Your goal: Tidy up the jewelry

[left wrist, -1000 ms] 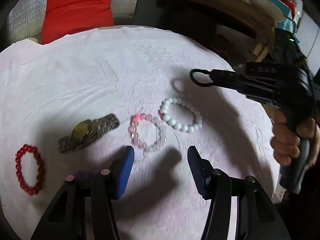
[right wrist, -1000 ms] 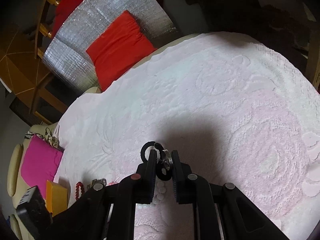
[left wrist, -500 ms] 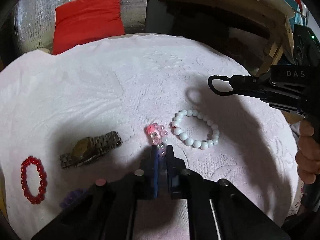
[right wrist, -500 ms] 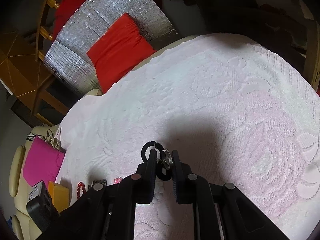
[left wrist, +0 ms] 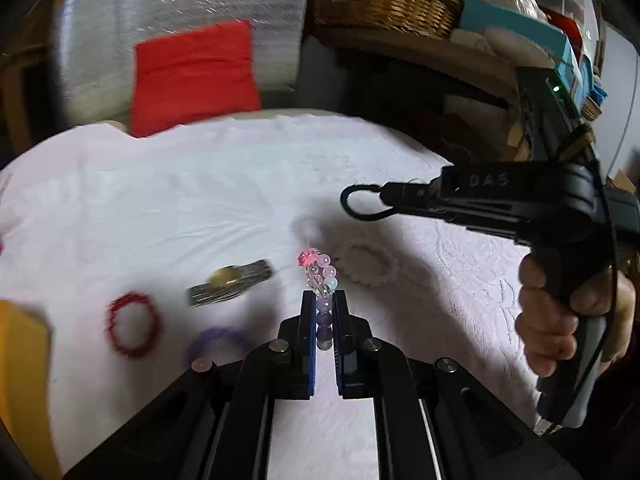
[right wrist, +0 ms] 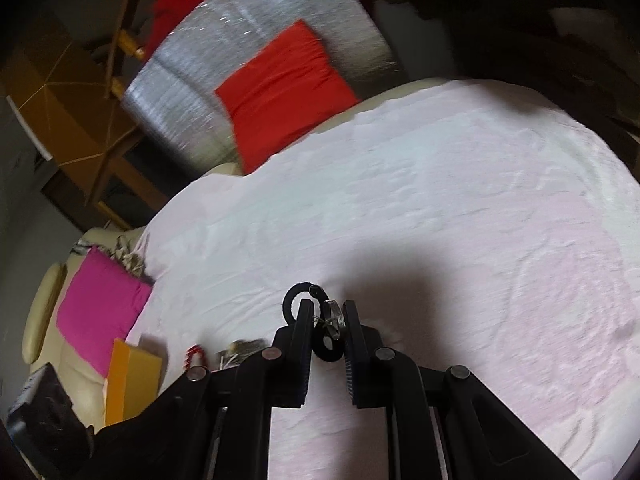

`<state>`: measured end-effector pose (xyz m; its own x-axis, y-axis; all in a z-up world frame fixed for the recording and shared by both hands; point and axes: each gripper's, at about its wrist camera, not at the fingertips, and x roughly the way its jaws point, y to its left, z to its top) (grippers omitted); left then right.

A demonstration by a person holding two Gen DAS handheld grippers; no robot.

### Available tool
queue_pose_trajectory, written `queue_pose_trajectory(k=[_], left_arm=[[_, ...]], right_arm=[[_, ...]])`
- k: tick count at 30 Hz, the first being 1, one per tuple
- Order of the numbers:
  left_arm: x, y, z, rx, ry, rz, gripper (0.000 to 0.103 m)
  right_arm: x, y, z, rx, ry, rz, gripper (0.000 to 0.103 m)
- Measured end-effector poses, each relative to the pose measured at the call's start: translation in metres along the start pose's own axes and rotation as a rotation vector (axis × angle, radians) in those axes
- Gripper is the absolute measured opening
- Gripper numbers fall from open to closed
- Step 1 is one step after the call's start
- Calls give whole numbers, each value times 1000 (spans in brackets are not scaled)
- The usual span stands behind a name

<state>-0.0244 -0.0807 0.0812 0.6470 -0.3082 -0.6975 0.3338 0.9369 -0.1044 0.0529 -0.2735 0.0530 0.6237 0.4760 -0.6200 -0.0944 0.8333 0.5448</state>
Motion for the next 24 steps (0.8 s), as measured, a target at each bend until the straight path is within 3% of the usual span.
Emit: queue_pose_trajectory(k=[8, 13, 20, 24], left_arm=[[-90, 50, -19, -91, -127, 172, 8], [-138, 94, -50, -157, -154, 287, 8], [-178, 178, -104, -310, -105, 456, 8], [-178, 213, -122, -396, -76, 505, 8]], right_arm=[[8, 81, -31, -96, 24, 132, 15], [19, 135, -56, -163, 57, 202, 15], [34, 222, -100, -297, 117, 292, 15], [50, 274, -125, -390, 158, 295, 15]])
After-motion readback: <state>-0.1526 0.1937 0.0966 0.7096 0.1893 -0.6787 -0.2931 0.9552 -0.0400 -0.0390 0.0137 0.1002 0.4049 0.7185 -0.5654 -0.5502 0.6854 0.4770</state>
